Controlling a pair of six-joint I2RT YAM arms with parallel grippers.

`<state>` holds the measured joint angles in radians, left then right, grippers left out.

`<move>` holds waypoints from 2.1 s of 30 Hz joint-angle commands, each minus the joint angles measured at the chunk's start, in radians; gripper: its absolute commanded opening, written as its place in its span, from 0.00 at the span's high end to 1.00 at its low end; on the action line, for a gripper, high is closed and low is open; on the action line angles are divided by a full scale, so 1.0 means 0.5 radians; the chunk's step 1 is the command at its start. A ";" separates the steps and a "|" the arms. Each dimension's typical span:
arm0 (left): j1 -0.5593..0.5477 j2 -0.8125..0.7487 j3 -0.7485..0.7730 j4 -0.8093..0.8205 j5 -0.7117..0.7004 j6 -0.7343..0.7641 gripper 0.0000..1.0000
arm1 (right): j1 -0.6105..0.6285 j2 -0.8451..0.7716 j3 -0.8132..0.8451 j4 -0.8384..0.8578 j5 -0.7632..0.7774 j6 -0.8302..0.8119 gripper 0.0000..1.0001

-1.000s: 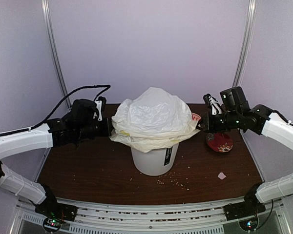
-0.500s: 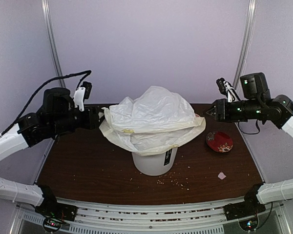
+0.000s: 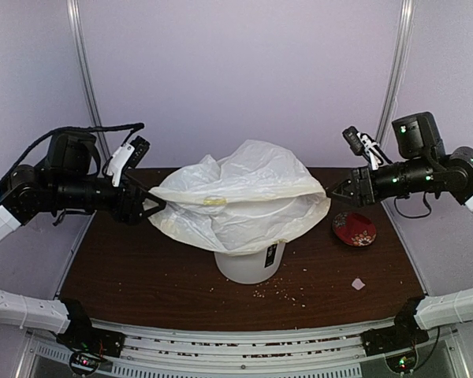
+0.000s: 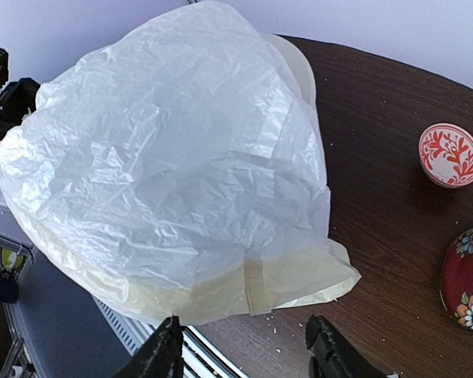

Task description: Put the trash bags into the trash bin

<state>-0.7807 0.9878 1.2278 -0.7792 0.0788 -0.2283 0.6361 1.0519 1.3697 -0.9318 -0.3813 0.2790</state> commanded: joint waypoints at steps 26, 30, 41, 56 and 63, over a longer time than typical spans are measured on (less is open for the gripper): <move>-0.394 0.138 0.418 -0.001 -0.173 0.922 0.21 | 0.386 0.148 0.180 0.038 0.490 -0.572 0.38; -0.424 0.120 0.466 -0.154 -0.161 0.929 0.19 | 0.415 0.151 0.134 0.106 0.526 -0.566 0.40; -0.624 0.219 0.349 0.010 -0.376 1.150 0.19 | 0.415 0.253 0.195 0.219 0.496 -0.481 0.50; -0.773 0.306 0.291 0.228 -0.718 1.289 0.76 | 0.415 0.263 0.235 0.228 0.508 -0.456 0.78; -0.643 0.332 0.282 0.515 -0.616 1.069 0.98 | 0.400 0.331 0.281 0.252 0.502 -0.497 0.96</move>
<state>-1.1545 1.1534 1.3651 -0.6773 -0.2710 0.3866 0.8402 1.1927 1.4738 -0.8333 -0.1444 0.0467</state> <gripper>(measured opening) 0.048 0.064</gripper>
